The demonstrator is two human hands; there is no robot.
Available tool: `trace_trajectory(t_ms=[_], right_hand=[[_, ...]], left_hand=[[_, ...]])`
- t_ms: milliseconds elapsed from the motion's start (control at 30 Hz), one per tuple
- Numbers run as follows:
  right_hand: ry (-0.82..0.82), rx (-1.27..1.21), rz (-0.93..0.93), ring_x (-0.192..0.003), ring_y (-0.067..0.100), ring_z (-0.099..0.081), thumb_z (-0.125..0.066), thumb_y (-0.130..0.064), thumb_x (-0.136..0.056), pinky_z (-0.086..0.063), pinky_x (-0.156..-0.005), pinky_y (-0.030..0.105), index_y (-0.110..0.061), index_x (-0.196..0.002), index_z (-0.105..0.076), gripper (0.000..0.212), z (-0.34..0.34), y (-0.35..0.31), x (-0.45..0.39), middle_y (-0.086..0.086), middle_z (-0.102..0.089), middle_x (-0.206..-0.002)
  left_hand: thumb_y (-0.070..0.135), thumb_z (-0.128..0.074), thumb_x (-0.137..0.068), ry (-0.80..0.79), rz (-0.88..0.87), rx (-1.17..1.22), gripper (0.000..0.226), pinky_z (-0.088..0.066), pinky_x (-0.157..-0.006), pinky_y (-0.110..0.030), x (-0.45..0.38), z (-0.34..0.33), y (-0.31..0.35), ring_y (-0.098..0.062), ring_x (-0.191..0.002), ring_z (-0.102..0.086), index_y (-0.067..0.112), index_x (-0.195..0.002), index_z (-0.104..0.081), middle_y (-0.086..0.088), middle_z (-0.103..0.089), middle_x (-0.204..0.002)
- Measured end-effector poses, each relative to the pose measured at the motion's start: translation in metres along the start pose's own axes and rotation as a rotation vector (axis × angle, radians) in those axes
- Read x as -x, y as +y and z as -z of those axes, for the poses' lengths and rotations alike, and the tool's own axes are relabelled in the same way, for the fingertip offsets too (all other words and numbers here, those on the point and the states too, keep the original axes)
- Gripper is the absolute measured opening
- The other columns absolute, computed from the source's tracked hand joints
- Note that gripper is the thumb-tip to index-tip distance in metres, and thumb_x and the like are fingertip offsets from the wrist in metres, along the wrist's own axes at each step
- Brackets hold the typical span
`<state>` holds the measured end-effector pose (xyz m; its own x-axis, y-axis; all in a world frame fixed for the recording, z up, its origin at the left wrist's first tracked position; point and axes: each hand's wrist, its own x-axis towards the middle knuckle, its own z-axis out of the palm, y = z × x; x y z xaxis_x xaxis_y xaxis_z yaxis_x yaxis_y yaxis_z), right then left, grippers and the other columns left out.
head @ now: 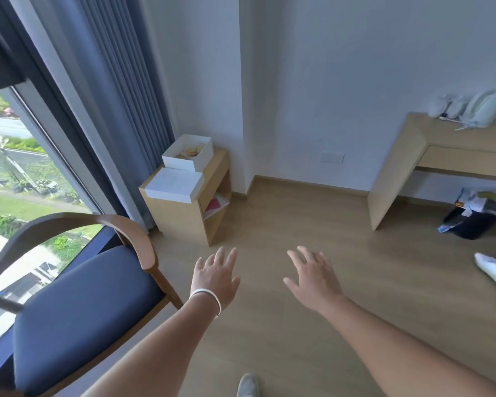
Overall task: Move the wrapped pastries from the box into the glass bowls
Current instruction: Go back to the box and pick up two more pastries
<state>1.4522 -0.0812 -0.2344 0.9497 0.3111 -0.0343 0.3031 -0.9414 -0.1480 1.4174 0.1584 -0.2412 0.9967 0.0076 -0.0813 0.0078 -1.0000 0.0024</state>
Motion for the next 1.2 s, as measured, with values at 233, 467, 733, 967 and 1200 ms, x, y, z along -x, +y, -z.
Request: trace_trajectory(t_ms=[233,467,733,967,1200], right_hand=[[-0.007,0.038,-0.036,-0.139,0.025,-0.03,-0.052,-0.054,-0.09,-0.016,-0.119,0.042,-0.028,-0.149,-0.029,0.068,-0.004,0.021,-0.118,0.004,-0.028,-0.156],[-0.009,0.067,-0.048,-0.138,0.027,-0.031,-0.051,-0.053,-0.09,-0.016,-0.119,0.043,-0.027,-0.149,-0.03,0.067,0.015,0.017,-0.26,0.005,-0.028,-0.156],[-0.016,0.056,-0.008,-0.141,0.026,-0.027,-0.051,-0.052,-0.091,-0.013,-0.12,0.043,-0.026,-0.149,-0.029,0.067,0.02,-0.001,-0.375,0.005,-0.027,-0.157],[-0.054,0.012,0.086,-0.143,0.024,-0.024,-0.051,-0.05,-0.092,-0.011,-0.12,0.045,-0.025,-0.148,-0.03,0.066,0.002,-0.009,-0.466,0.006,-0.027,-0.156],[-0.036,-0.024,0.201,-0.144,0.02,-0.022,-0.049,-0.052,-0.092,-0.011,-0.12,0.045,-0.025,-0.148,-0.03,0.065,-0.008,-0.003,-0.6,0.006,-0.028,-0.156]], left_hand=[[0.052,-0.037,-0.096,0.011,-0.045,0.048,0.071,-0.018,-0.117,-0.044,-0.138,-0.007,-0.01,-0.021,-0.142,-0.026,0.028,-0.153,-0.001,-0.003,-0.014,-0.16],[0.048,-0.04,-0.096,0.022,-0.055,0.103,0.073,-0.018,-0.117,-0.045,-0.281,0.006,-0.058,-0.022,-0.143,-0.025,0.028,-0.152,0.001,-0.003,-0.012,-0.161],[0.05,-0.038,-0.097,0.056,-0.006,0.112,0.07,-0.021,-0.116,-0.045,-0.381,0.021,-0.116,-0.023,-0.142,-0.028,0.029,-0.152,-0.002,-0.003,-0.016,-0.16],[0.051,-0.039,-0.097,0.009,0.098,0.125,0.071,-0.018,-0.117,-0.047,-0.438,0.015,-0.152,-0.026,-0.143,-0.027,0.029,-0.153,-0.002,-0.003,-0.015,-0.161],[0.054,-0.041,-0.095,0.011,0.197,0.111,0.068,-0.019,-0.116,-0.05,-0.54,0.018,-0.18,-0.029,-0.139,-0.034,0.03,-0.149,-0.006,-0.003,-0.021,-0.158]])
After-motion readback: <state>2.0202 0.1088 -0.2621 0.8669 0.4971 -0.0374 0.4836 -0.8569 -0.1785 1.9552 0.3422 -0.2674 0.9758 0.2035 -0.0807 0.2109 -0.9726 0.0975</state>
